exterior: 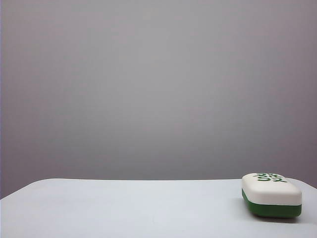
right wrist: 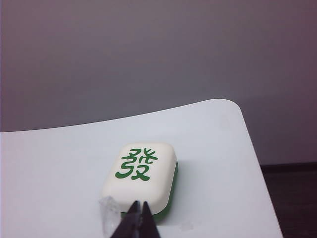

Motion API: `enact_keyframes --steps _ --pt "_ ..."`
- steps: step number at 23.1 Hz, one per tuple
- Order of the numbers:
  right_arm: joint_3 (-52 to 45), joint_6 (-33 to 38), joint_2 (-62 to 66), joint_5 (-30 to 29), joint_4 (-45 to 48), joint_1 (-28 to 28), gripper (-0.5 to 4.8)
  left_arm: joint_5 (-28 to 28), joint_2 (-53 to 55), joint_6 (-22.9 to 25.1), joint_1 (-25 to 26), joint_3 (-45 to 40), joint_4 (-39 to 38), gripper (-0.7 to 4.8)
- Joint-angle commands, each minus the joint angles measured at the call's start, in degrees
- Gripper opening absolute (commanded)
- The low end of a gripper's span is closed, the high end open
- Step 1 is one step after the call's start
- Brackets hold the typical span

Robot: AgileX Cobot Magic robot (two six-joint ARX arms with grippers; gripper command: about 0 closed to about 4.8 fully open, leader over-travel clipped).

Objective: Move the foam mahjong from the right side of the table to the left side of the table.

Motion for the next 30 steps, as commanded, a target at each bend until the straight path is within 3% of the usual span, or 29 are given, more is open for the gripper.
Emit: enact_keyframes --steps 1,6,10,14,17,20,23,25,27,30 --pt "-0.4 -0.2 0.0 0.0 0.7 0.1 -0.05 0.1 0.0 0.0 0.0 0.1 0.2 0.07" --pt "-0.4 -0.2 0.0 0.0 0.5 0.1 -0.05 0.5 0.0 0.0 0.0 0.1 0.3 0.07" --pt "-0.2 -0.1 0.0 -0.2 2.7 0.1 -0.05 4.5 0.0 -4.1 0.0 2.8 0.7 -0.06" --pt "0.5 3.5 0.1 1.2 8.3 0.1 -0.05 1.1 3.5 -4.2 0.1 9.8 1.0 -0.06" --pt "5.2 3.3 3.8 2.3 8.1 0.0 -0.05 3.5 15.3 0.0 0.1 19.4 5.6 -0.06" --pt "11.3 0.8 11.0 1.6 8.3 -0.1 -0.05 11.6 26.4 6.6 0.1 26.2 10.4 -0.06" --pt "19.9 -11.5 22.1 -1.7 8.4 -0.8 -0.05 22.6 37.9 13.0 0.1 32.2 13.4 -0.06" --pt "23.9 -12.1 29.5 -4.0 9.6 -3.5 -0.05 21.3 42.9 13.0 0.1 33.8 16.7 -0.06" --pt "26.8 -12.0 36.7 -11.1 12.5 -8.1 -0.05 20.0 46.6 13.5 0.1 34.2 20.8 -0.06" --pt "29.3 -9.0 45.5 -23.3 16.9 -14.8 -0.05 23.8 50.3 17.1 0.2 35.6 18.7 -0.06"
